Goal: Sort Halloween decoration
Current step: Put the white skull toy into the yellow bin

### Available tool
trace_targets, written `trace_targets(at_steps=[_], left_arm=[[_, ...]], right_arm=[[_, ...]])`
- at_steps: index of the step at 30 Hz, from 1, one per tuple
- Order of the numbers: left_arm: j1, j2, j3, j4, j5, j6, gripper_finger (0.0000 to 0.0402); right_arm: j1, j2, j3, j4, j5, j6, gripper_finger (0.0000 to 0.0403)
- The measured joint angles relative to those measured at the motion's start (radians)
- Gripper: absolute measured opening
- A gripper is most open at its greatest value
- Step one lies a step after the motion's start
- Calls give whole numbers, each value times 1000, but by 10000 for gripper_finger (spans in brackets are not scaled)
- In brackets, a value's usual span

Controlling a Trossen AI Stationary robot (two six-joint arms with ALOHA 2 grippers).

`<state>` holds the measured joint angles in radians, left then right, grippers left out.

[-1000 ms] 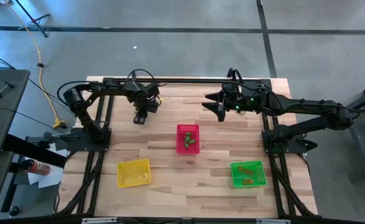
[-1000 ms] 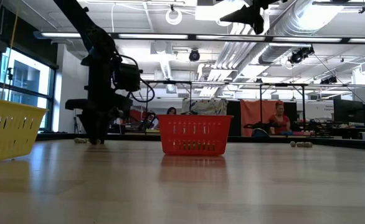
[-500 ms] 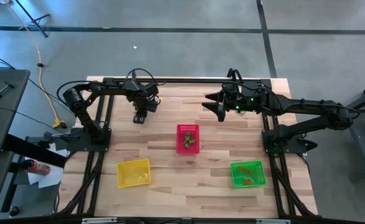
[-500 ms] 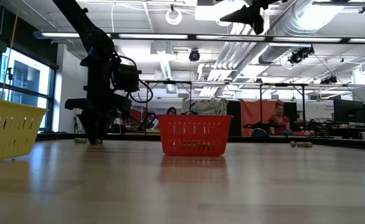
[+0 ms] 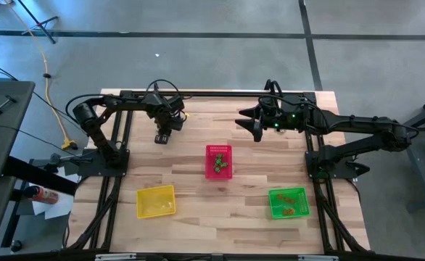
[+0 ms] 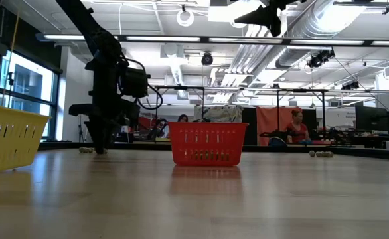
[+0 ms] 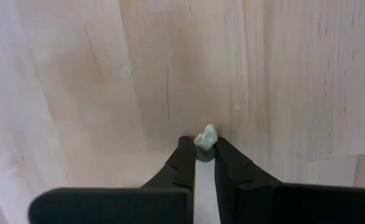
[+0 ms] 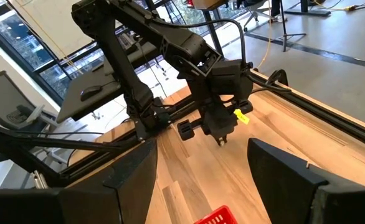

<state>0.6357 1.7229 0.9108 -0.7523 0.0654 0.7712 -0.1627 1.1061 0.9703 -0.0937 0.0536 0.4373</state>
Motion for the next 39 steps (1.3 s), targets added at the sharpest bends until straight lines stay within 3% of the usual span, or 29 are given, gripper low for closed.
trace_targets(at_steps=[26,39], left_arm=[[9,-100,46,-12,7,-9,10],[9,-328,47,80,175,-240,10]], right_arm=[[0,0,0,0,23,-29,244],[-1,0,0,30,32,-142,244]])
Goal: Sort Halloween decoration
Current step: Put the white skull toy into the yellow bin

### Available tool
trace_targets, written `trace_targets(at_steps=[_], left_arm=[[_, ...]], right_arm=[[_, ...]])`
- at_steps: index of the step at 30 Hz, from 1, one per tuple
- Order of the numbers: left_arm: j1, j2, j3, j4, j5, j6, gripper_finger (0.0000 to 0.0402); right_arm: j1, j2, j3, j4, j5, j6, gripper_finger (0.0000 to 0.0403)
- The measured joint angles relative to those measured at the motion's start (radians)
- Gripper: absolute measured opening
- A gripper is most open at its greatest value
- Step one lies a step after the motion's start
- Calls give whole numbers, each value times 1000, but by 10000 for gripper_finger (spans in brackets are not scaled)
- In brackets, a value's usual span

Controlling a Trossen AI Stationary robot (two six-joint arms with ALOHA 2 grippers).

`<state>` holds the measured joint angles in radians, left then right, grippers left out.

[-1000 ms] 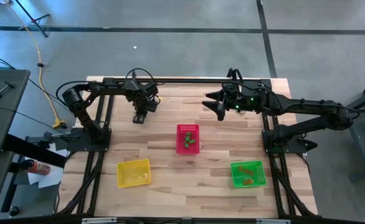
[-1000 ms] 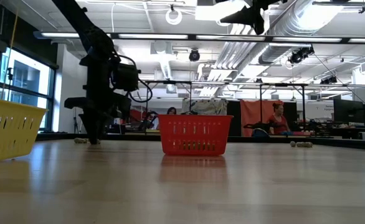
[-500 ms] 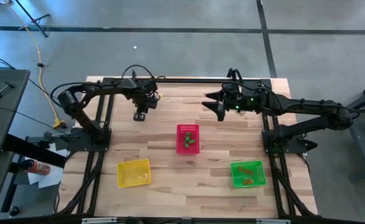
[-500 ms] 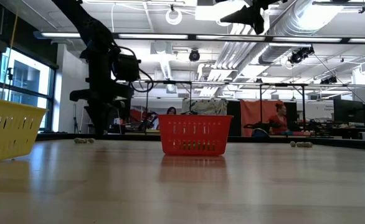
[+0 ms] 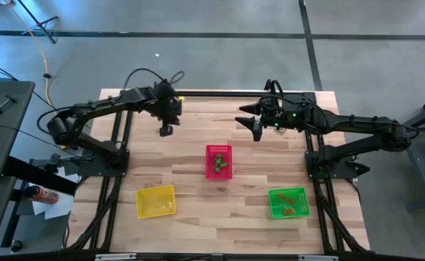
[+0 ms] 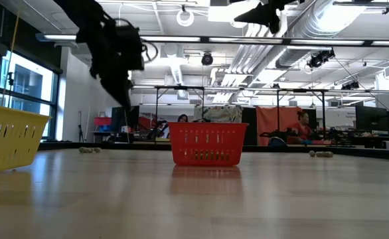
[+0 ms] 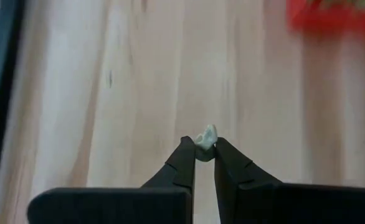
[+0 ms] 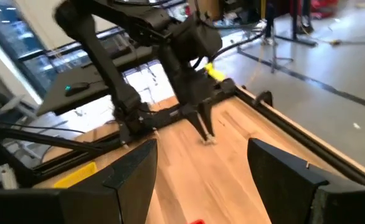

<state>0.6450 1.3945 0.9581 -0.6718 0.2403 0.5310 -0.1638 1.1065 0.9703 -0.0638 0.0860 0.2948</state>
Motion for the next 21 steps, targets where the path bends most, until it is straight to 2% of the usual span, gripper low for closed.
trace_targets(at_steps=[7,12,16,21], left_arm=[[-22,-151,0,198,145,-284,10],[-85,-225,0,455,260,-518,10],[-157,-249,2,646,271,-652,10],[-230,-249,2,767,247,-703,10]], right_arm=[[0,12,0,150,-82,-64,244],[0,53,1,291,-97,-176,244],[1,95,1,349,-121,-299,244],[1,122,1,378,-165,-348,244]])
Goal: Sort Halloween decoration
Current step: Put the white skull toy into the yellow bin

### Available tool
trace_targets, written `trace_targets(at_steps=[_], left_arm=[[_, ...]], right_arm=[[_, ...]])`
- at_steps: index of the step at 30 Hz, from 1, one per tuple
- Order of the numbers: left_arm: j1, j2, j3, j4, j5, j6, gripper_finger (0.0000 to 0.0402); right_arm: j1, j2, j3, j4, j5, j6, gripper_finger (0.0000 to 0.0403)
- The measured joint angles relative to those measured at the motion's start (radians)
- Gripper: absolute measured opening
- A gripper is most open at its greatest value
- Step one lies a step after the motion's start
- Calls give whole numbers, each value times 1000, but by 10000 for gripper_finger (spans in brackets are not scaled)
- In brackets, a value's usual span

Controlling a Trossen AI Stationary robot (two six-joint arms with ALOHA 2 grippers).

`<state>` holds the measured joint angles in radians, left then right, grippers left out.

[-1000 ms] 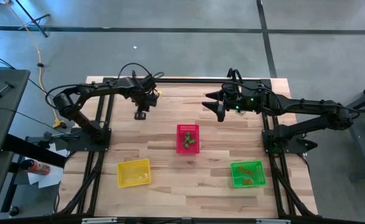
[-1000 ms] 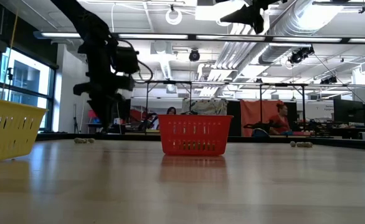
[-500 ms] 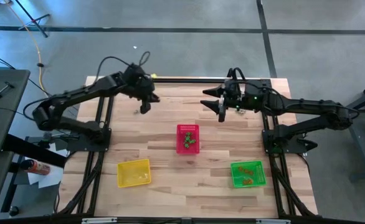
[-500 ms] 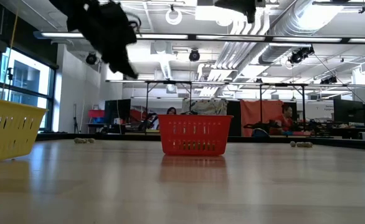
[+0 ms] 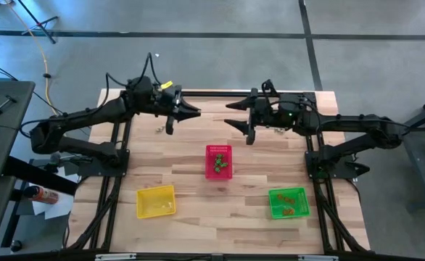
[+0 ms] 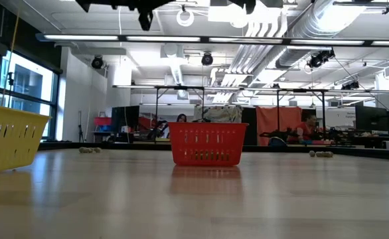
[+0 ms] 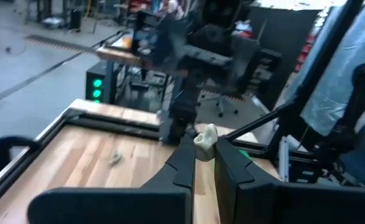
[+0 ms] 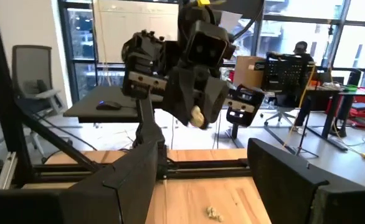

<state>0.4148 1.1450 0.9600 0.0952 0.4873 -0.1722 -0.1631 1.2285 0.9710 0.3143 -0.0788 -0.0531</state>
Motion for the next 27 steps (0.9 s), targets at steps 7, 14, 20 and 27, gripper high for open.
trace_targets(at_steps=[7,14,20,27], left_arm=[[-37,0,0,15,-58,8,10],[-37,-1,0,6,-52,-7,10],[-107,-86,0,-325,89,-138,10],[-403,-163,0,-782,-46,-412,10]], right_arm=[[-1,2,0,-1,-1,-8,244],[-1,2,0,-2,11,-8,244],[-1,2,0,-4,45,-3,244],[-1,2,0,-18,53,49,244]])
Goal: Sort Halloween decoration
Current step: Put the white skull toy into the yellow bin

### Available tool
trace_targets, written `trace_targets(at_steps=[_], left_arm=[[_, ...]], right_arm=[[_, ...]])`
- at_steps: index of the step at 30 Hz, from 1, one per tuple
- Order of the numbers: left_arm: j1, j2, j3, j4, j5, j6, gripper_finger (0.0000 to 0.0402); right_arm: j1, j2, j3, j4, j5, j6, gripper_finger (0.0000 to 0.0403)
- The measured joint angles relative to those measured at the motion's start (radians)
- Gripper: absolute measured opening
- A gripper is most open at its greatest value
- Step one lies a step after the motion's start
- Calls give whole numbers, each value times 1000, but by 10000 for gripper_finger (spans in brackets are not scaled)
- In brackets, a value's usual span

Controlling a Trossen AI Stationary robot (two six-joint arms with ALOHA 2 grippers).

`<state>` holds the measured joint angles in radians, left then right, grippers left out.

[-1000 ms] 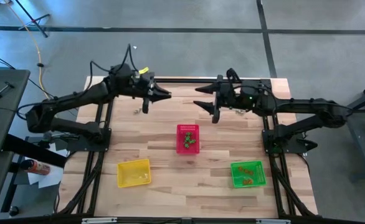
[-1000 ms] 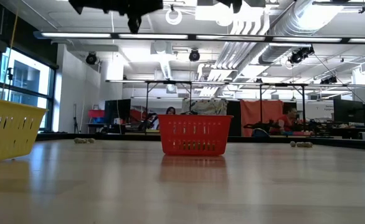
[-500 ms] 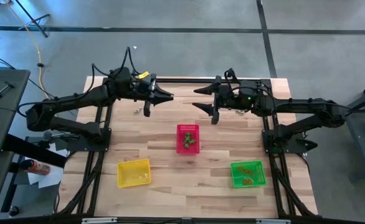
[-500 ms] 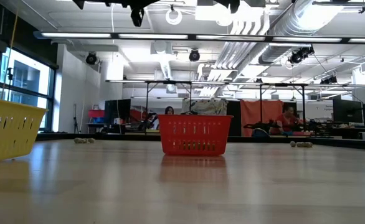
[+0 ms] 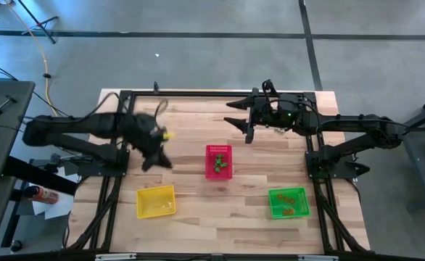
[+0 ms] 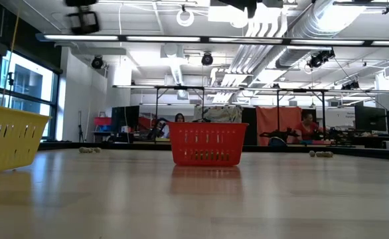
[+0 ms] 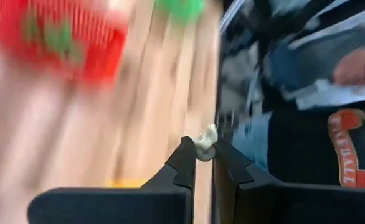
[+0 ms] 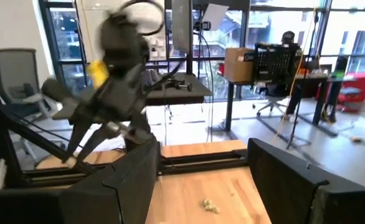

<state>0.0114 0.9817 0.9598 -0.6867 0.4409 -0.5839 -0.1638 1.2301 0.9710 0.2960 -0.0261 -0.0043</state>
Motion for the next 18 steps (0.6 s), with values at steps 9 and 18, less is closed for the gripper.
trace_targets(at_steps=[9,18], left_arm=[[-511,82,-78,-46,-267,-649,10],[-714,294,-168,-49,-364,-1148,10]], right_arm=[[0,0,0,-31,0,4,244],[0,0,0,-57,1,4,244]])
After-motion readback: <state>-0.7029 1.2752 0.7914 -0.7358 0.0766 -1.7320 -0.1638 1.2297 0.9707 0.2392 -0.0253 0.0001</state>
